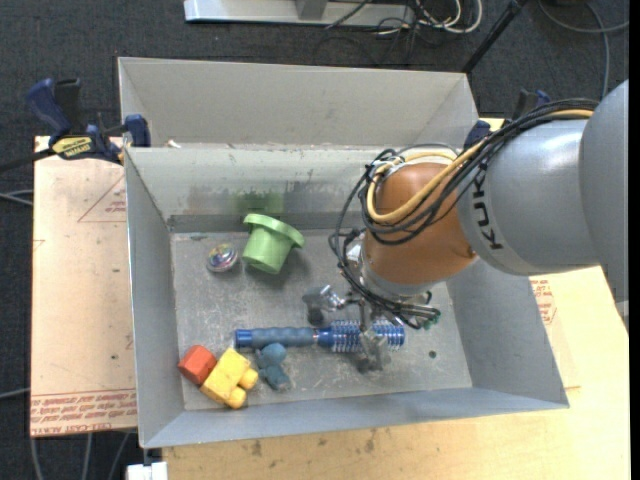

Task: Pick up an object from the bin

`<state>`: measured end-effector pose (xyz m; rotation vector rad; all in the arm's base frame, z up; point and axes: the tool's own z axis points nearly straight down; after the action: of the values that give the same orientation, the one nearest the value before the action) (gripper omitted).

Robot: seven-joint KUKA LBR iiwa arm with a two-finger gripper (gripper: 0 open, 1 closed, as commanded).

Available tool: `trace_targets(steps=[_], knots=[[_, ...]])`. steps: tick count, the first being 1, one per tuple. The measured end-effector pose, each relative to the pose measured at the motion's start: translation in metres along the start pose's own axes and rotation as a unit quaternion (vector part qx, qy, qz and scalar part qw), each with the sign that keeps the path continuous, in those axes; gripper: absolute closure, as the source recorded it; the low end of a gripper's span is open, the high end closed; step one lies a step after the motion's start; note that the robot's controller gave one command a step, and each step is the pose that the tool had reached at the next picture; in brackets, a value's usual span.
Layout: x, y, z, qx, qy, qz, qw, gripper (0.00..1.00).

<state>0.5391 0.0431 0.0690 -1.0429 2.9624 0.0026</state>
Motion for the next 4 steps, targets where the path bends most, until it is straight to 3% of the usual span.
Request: trace_targets(steps=[1, 2, 3, 4], knots=[[0.000, 0.000, 0.000, 0.000, -0.0007, 0.001, 1.0000, 1.00], [-0.001, 0.000, -0.018, 0.001, -0.0008, 0.002, 1.0000, 1.00], [-0.003, 0.000, -0.096, 0.003, -0.0033, 0.003, 1.0000, 1.00], [-0.004, 0.000, -0.109, 0.001, -0.0009, 0.005, 1.0000, 1.00]])
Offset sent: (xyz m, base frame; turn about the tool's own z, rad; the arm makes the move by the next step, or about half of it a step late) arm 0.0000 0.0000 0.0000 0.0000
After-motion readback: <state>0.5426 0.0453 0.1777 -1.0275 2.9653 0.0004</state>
